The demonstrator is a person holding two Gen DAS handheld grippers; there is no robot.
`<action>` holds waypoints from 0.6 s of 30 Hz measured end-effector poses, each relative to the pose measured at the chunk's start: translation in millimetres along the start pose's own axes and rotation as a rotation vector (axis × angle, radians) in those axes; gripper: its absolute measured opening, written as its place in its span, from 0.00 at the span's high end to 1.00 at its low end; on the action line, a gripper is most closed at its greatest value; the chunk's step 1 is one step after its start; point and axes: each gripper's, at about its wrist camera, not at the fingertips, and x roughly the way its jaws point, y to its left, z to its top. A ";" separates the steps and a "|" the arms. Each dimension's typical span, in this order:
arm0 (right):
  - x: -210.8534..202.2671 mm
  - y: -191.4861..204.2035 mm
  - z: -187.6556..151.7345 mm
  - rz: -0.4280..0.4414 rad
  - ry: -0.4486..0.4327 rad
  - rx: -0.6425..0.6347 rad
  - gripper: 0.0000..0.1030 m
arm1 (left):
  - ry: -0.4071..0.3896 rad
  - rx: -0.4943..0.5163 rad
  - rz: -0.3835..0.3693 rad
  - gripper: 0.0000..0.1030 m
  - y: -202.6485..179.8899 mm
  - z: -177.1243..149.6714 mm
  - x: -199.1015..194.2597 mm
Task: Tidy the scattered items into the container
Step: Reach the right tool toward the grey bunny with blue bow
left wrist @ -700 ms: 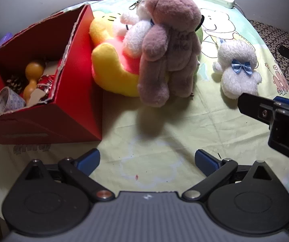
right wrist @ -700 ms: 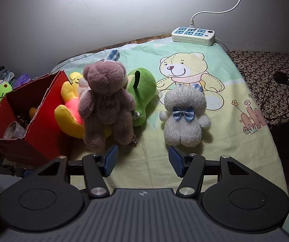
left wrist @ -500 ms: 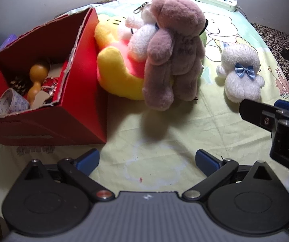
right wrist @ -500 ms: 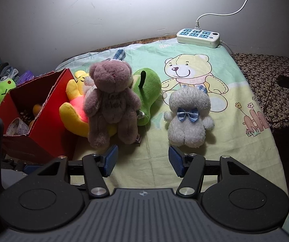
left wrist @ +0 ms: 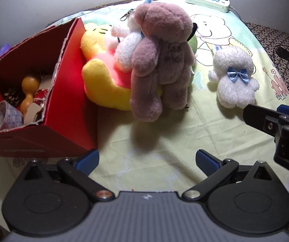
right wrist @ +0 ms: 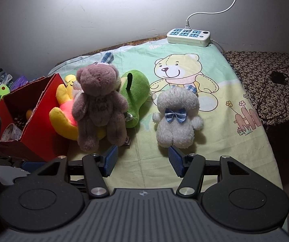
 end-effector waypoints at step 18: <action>41.6 -84.1 33.9 -0.067 -0.007 0.137 0.36 | -0.141 0.170 -0.286 0.01 -71.6 47.3 24.4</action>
